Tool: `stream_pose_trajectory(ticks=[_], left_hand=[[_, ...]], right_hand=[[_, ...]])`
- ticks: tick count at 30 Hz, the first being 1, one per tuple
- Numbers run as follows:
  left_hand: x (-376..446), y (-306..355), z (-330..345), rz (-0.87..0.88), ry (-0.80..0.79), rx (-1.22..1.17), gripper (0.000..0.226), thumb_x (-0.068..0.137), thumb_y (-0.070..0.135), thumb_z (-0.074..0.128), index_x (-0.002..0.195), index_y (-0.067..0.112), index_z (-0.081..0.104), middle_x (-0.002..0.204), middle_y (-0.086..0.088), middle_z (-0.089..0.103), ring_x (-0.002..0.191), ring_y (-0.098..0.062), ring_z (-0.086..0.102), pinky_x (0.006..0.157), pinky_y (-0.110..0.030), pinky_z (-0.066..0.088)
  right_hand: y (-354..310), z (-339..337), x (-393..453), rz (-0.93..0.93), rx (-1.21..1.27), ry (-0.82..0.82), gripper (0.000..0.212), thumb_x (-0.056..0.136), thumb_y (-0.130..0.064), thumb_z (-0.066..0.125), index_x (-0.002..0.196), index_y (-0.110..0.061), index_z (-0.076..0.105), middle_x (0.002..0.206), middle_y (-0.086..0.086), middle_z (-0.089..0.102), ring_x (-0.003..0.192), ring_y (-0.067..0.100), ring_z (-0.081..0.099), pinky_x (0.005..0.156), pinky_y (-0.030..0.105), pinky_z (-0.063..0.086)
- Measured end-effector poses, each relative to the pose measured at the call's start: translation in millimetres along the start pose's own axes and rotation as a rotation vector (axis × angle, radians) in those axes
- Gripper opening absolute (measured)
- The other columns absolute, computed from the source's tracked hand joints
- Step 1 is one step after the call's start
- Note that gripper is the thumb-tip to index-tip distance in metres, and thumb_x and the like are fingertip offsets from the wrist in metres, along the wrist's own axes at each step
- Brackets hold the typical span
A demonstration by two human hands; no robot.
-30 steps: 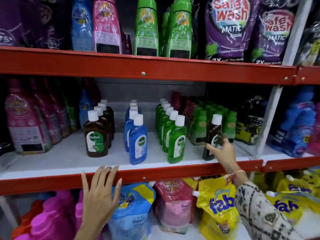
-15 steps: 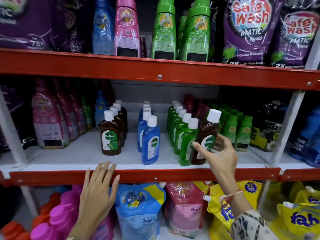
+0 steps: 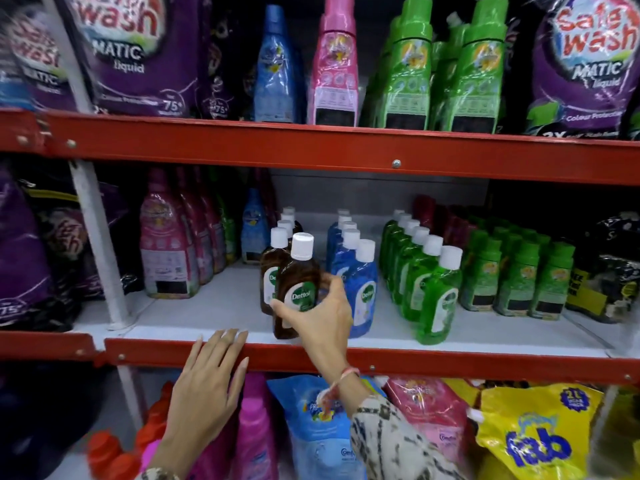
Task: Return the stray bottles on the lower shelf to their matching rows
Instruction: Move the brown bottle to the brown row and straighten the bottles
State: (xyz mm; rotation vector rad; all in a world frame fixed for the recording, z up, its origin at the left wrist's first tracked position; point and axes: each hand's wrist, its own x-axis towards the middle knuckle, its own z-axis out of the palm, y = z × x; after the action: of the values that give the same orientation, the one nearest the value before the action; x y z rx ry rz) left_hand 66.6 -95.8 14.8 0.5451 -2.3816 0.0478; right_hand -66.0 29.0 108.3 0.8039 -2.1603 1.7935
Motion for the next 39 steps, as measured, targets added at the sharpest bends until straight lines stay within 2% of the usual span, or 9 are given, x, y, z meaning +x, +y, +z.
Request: stream_pose_trajectory(ticks=[5, 14, 19, 21, 23, 25, 28, 32, 39], left_hand=[[0, -3, 3, 0.026, 0.041, -0.035, 0.052, 0.099, 0.041, 0.029, 0.133, 0.013, 0.056, 0.129, -0.006, 0.064, 0.125, -0.022, 0.054, 0.116, -0.038, 0.025], [0, 3, -1, -0.073, -0.035, -0.111, 0.054, 0.099, 0.048, 0.026, 0.139, 0.020, 0.049, 0.140, 0.002, 0.055, 0.134, -0.015, 0.045, 0.120, -0.033, 0.014], [17, 41, -27, -0.263, -0.012, -0.480, 0.061, 0.095, 0.061, 0.012, 0.149, 0.034, 0.022, 0.149, 0.021, 0.024, 0.132, 0.020, 0.006, 0.112, -0.010, -0.008], [27, 52, -33, -0.332, -0.075, -0.722, 0.076, 0.084, 0.075, 0.007, 0.149, 0.036, 0.016, 0.150, 0.023, 0.020, 0.130, 0.027, 0.003, 0.112, -0.009, -0.010], [37, 55, -31, -0.430, -0.142, -0.909, 0.096, 0.070, 0.089, 0.003, 0.148, 0.037, 0.020, 0.149, 0.020, 0.025, 0.138, 0.015, 0.013, 0.120, -0.023, -0.004], [47, 53, -28, -0.545, -0.154, -1.066, 0.098, 0.056, 0.099, 0.009, 0.136, 0.050, 0.037, 0.145, 0.017, 0.035, 0.141, -0.003, 0.027, 0.123, -0.036, 0.007], [56, 48, -30, -0.569, -0.138, -1.201, 0.107, 0.048, 0.103, 0.012, 0.132, 0.046, 0.046, 0.131, 0.016, 0.046, 0.133, -0.007, 0.039, 0.121, -0.036, 0.015], [59, 46, -40, -0.601, -0.121, -1.251, 0.096, 0.074, 0.079, 0.009, 0.137, 0.021, 0.051, 0.138, 0.000, 0.055, 0.131, -0.016, 0.050, 0.111, -0.025, 0.021], [61, 46, -43, -0.637, -0.077, -1.203, 0.092, 0.075, 0.075, 0.006, 0.129, 0.023, 0.060, 0.134, -0.002, 0.060, 0.119, -0.017, 0.060, 0.104, -0.028, 0.020]], right_hand=[[3, 34, 9, 0.069, -0.095, -0.040, 0.085, 0.052, -0.056, 0.085, 0.119, -0.016, 0.052, 0.113, 0.005, 0.066, 0.109, 0.023, 0.062, 0.092, 0.035, 0.051], [11, 46, 4, -0.006, -0.157, -0.103, 0.091, 0.057, -0.071, 0.074, 0.126, -0.016, 0.048, 0.118, 0.004, 0.062, 0.109, 0.022, 0.060, 0.092, 0.040, 0.052], [16, 38, 7, -0.001, -0.057, -0.185, 0.078, 0.074, -0.073, 0.057, 0.128, -0.017, 0.051, 0.118, 0.004, 0.064, 0.109, 0.020, 0.061, 0.093, 0.038, 0.051], [18, 34, 10, 0.064, -0.035, -0.239, 0.059, 0.088, -0.068, 0.041, 0.105, -0.017, 0.063, 0.097, 0.008, 0.071, 0.095, 0.025, 0.066, 0.086, 0.041, 0.053], [14, 25, 12, 0.131, -0.033, -0.289, 0.061, 0.095, -0.061, 0.031, 0.063, -0.015, 0.054, 0.065, 0.004, 0.060, 0.074, 0.027, 0.058, 0.076, 0.042, 0.049], [8, 16, 12, 0.162, -0.035, -0.316, 0.064, 0.098, -0.055, 0.029, 0.049, -0.015, 0.039, 0.055, 0.001, 0.045, 0.067, 0.026, 0.049, 0.070, 0.039, 0.039], [3, 6, 9, 0.135, -0.050, -0.322, 0.064, 0.100, -0.052, 0.028, 0.047, -0.016, 0.032, 0.052, 0.001, 0.041, 0.056, 0.017, 0.042, 0.061, 0.036, 0.033], [4, 2, 5, 0.160, -0.018, -0.304, 0.064, 0.100, -0.051, 0.029, 0.048, -0.015, 0.034, 0.053, 0.002, 0.042, 0.055, 0.014, 0.041, 0.063, 0.035, 0.032], [2, 2, 5, 0.186, -0.027, -0.295, 0.065, 0.099, -0.053, 0.028, 0.050, -0.012, 0.041, 0.057, 0.003, 0.047, 0.060, 0.017, 0.047, 0.057, 0.033, 0.035]])
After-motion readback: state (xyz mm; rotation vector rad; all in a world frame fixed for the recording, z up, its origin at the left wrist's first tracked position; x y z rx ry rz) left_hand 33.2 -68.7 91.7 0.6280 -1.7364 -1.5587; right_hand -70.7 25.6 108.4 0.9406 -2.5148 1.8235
